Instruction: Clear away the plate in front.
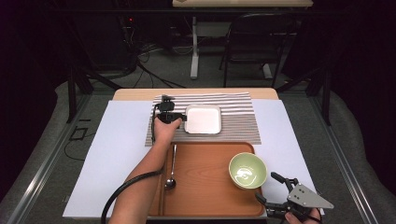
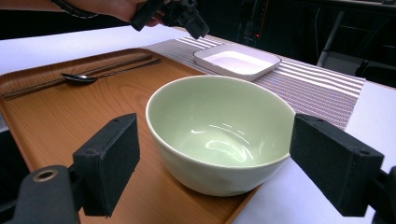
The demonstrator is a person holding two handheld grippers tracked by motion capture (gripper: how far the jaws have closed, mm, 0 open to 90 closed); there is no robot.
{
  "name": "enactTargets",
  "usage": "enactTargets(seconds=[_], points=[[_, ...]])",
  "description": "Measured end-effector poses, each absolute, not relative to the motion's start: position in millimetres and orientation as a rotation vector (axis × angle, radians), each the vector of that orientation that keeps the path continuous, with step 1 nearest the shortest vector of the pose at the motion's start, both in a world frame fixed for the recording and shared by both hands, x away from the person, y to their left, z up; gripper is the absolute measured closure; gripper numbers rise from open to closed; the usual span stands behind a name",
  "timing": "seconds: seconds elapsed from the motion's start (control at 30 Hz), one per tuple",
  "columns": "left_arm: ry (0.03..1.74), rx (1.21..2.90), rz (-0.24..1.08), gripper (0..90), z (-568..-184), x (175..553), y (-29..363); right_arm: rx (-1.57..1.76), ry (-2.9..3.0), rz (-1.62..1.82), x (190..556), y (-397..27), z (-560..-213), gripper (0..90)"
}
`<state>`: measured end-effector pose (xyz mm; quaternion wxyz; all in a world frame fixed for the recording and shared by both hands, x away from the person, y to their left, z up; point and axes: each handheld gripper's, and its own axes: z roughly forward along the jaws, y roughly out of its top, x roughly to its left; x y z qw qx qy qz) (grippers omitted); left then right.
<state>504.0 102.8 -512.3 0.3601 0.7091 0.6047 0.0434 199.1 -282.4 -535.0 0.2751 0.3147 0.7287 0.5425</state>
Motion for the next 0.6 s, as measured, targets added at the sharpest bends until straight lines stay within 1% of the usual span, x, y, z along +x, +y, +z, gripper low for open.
enactTargets(seconds=[0.13, 0.6], points=[[1.563, 1.828, 0.133, 67.7, -517, 508, 103, 0.848, 1.957, 1.46, 199, -283, -535, 15.5], [1.594, 1.845, 0.108, 71.9, -529, 518, 92, 0.85, 1.954, 1.464, 199, -283, -535, 15.6]])
